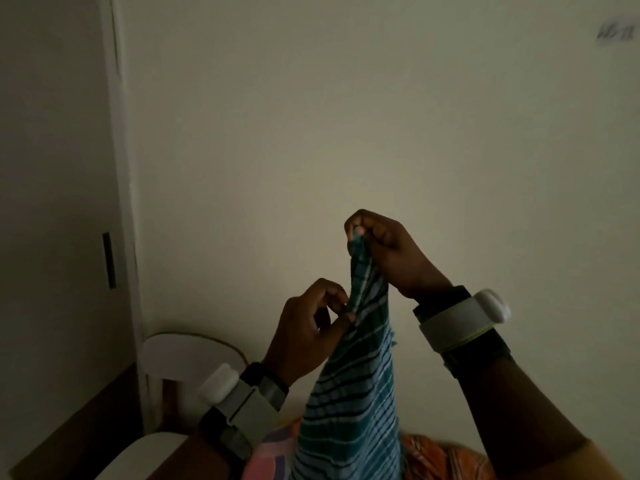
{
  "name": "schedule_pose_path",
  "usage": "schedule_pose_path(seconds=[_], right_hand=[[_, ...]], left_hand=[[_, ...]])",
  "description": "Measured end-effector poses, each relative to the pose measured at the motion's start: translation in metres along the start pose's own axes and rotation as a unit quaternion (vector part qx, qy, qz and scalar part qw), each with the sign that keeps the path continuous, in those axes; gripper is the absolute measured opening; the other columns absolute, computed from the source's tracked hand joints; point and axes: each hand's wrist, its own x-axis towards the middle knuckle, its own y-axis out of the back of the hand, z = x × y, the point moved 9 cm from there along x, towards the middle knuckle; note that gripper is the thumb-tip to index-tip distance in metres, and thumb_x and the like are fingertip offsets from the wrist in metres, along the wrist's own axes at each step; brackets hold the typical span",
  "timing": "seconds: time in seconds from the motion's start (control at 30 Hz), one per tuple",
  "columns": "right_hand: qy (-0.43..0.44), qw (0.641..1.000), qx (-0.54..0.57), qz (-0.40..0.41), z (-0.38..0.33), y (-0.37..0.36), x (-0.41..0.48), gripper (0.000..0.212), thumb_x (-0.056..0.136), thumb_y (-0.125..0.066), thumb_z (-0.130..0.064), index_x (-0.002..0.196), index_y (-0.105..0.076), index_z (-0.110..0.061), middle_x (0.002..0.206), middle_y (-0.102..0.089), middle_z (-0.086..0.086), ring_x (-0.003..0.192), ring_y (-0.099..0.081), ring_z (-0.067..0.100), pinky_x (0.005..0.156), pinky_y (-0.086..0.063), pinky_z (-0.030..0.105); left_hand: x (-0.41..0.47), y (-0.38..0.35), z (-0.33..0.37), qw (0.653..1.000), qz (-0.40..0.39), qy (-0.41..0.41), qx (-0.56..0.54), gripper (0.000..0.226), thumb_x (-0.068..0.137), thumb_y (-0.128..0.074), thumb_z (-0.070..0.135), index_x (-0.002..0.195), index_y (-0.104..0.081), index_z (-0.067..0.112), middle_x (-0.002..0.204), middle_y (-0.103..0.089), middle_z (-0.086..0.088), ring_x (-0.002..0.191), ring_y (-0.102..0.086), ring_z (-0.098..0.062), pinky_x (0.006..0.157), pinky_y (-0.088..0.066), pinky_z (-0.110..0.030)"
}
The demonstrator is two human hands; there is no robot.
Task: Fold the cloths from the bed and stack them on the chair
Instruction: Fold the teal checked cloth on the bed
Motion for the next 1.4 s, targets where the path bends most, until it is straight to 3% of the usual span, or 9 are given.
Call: schedule_pose_path(seconds=[0.17, 0.43, 0.6, 0.77, 0.87, 1.0, 1.1, 1.27, 1.4], right_hand=[[0.004, 0.999, 0.051, -0.011, -0.019, 0.006, 0.017, 0.020, 0.096, -0.036, -0.005, 0.083, -0.051, -0.007, 0.067, -0.050, -0.001, 0.058, -0.045, 0.002, 0.057, -0.039, 0.015], [-0.112, 0.993, 0.018, -0.040, 0.062, -0.042, -0.047, 0.020, 0.093, -0.038, -0.015, 0.081, -0.054, -0.014, 0.072, -0.054, -0.002, 0.062, -0.050, 0.001, 0.061, -0.042, 0.014], [-0.104, 0.994, -0.043, 0.009, 0.080, -0.049, -0.061, 0.023, 0.095, -0.036, -0.016, 0.079, -0.052, -0.020, 0.073, -0.054, -0.010, 0.064, -0.050, -0.001, 0.065, -0.042, 0.016], [-0.105, 0.993, -0.058, 0.024, 0.089, -0.064, -0.069, 0.027, 0.095, -0.037, -0.012, 0.077, -0.050, -0.026, 0.072, -0.054, -0.010, 0.062, -0.048, -0.001, 0.062, -0.041, 0.014], [-0.113, 0.990, -0.056, 0.062, 0.092, -0.060, -0.073, 0.032, 0.096, -0.035, -0.007, 0.077, -0.050, -0.028, 0.073, -0.053, -0.010, 0.062, -0.046, -0.001, 0.061, -0.039, 0.013], [-0.124, 0.982, -0.091, 0.105, 0.097, -0.053, -0.076, 0.026, 0.094, -0.035, 0.002, 0.084, -0.053, -0.014, 0.073, -0.052, -0.012, 0.062, -0.048, -0.003, 0.057, -0.036, 0.008], [-0.155, 0.972, -0.120, 0.126, 0.107, -0.050, -0.079, 0.025, 0.095, -0.035, 0.001, 0.087, -0.055, -0.012, 0.074, -0.053, -0.007, 0.064, -0.048, -0.001, 0.057, -0.034, 0.005], [-0.183, 0.965, -0.137, 0.130, 0.114, -0.057, -0.082, 0.026, 0.092, -0.034, 0.008, 0.093, -0.059, -0.001, 0.083, -0.056, 0.004, 0.067, -0.048, 0.014, 0.056, -0.034, 0.003], [-0.185, 0.966, -0.125, 0.127, 0.115, -0.060, -0.080, 0.026, 0.095, -0.034, 0.003, 0.091, -0.058, -0.005, 0.079, -0.057, 0.007, 0.066, -0.050, 0.021, 0.051, -0.034, 0.008]], left_hand=[[0.009, -0.014, 0.019, 0.999, 0.007, 0.002, -0.032, 0.031, 0.082, -0.065, 0.020, 0.109, -0.051, 0.019, 0.068, -0.067, 0.007, 0.046, -0.054, -0.005, 0.049, -0.043, -0.017], [-0.030, -0.016, -0.037, 0.983, 0.033, 0.171, -0.063, 0.029, 0.091, -0.056, 0.018, 0.119, -0.051, 0.022, 0.063, -0.065, -0.001, 0.039, -0.054, -0.005, 0.042, -0.042, -0.018], [-0.044, -0.019, -0.057, 0.975, 0.019, 0.209, -0.074, 0.003, 0.085, -0.064, 0.014, 0.086, -0.064, 0.011, 0.048, -0.059, 0.000, 0.030, -0.043, -0.008, 0.037, -0.034, -0.019], [-0.057, -0.029, -0.075, 0.975, -0.051, 0.216, 0.009, 0.023, 0.085, -0.061, 0.009, 0.065, -0.057, 0.021, 0.042, -0.052, 0.009, 0.038, -0.046, -0.001, 0.044, -0.033, -0.011], [-0.069, -0.026, -0.089, 0.979, -0.053, 0.161, 0.117, 0.030, 0.083, -0.054, 0.019, 0.053, -0.048, 0.018, 0.060, -0.047, 0.007, 0.051, -0.044, -0.002, 0.052, -0.032, -0.017], [-0.103, -0.020, -0.103, 0.981, -0.026, 0.140, 0.134, 0.004, 0.085, -0.054, 0.006, 0.088, -0.055, 0.009, 0.064, -0.049, 0.012, 0.056, -0.051, -0.007, 0.049, -0.032, -0.011], [-0.123, -0.016, -0.100, 0.982, 0.023, 0.137, 0.132, 0.027, 0.088, -0.051, 0.009, 0.115, -0.049, 0.014, 0.076, -0.053, 0.011, 0.053, -0.052, 0.001, 0.051, -0.032, -0.010], [-0.134, -0.031, -0.093, 0.973, 0.002, 0.078, 0.217, 0.021, 0.089, -0.051, 0.004, 0.105, -0.062, 0.012, 0.099, -0.067, -0.007, 0.077, -0.055, -0.008, 0.082, -0.038, -0.004], [-0.143, -0.031, -0.112, 0.977, 0.016, 0.173, 0.124, 0.019, 0.089, -0.059, 0.012, 0.106, -0.065, 0.011, 0.100, -0.068, 0.004, 0.084, -0.055, 0.009, 0.077, -0.033, 0.008]])
